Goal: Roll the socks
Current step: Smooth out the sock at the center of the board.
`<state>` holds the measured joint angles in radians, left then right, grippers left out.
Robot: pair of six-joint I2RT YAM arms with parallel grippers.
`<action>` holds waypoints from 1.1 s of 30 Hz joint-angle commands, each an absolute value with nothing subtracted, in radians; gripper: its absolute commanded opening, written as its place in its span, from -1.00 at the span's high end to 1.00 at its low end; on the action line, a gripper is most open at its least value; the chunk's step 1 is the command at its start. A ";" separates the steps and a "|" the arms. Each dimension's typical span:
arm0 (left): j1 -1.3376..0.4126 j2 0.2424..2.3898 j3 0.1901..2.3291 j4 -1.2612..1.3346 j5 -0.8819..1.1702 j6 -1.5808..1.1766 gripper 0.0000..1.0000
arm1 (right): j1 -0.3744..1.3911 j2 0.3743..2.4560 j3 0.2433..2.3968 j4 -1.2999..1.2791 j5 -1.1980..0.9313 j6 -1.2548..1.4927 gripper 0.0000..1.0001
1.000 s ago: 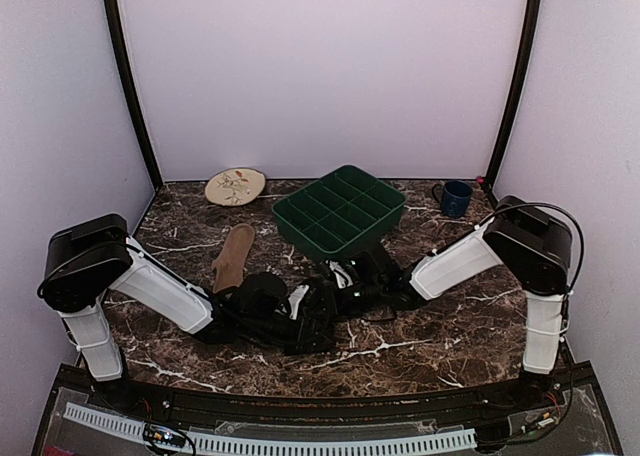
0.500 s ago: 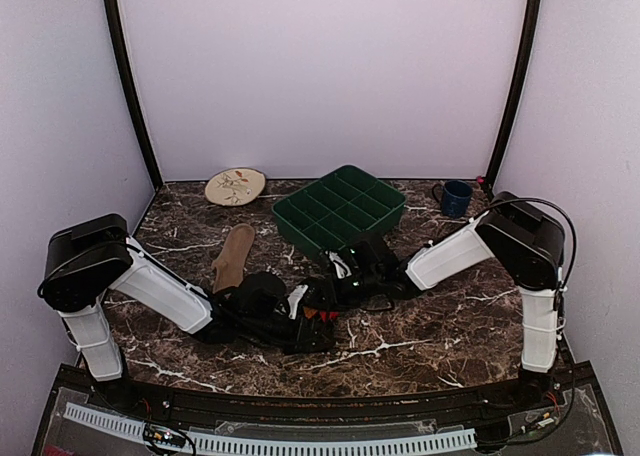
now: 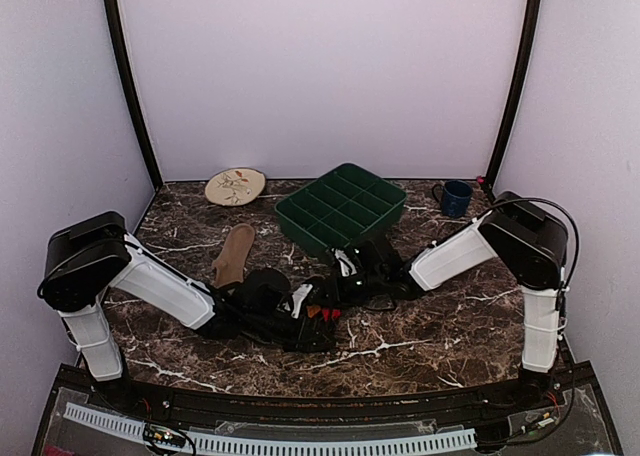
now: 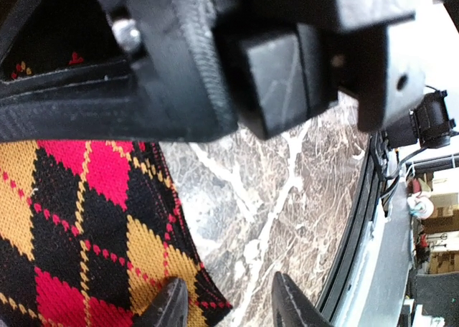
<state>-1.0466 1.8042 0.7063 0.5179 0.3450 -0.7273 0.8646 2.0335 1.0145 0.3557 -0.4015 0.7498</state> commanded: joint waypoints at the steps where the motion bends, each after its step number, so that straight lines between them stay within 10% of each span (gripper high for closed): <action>1: -1.042 1.799 0.727 0.294 0.372 -0.635 0.12 | 0.824 2.047 0.941 0.259 -0.223 0.816 0.65; 33: -0.979 1.727 0.774 0.210 0.373 -0.534 0.07 | 0.847 1.889 0.844 0.290 -0.125 0.910 0.54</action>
<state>-0.9867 1.7351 0.7689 0.2211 0.3599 -0.5491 0.8570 1.9102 0.8783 0.3695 -0.1356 0.9180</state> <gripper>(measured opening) 0.464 0.211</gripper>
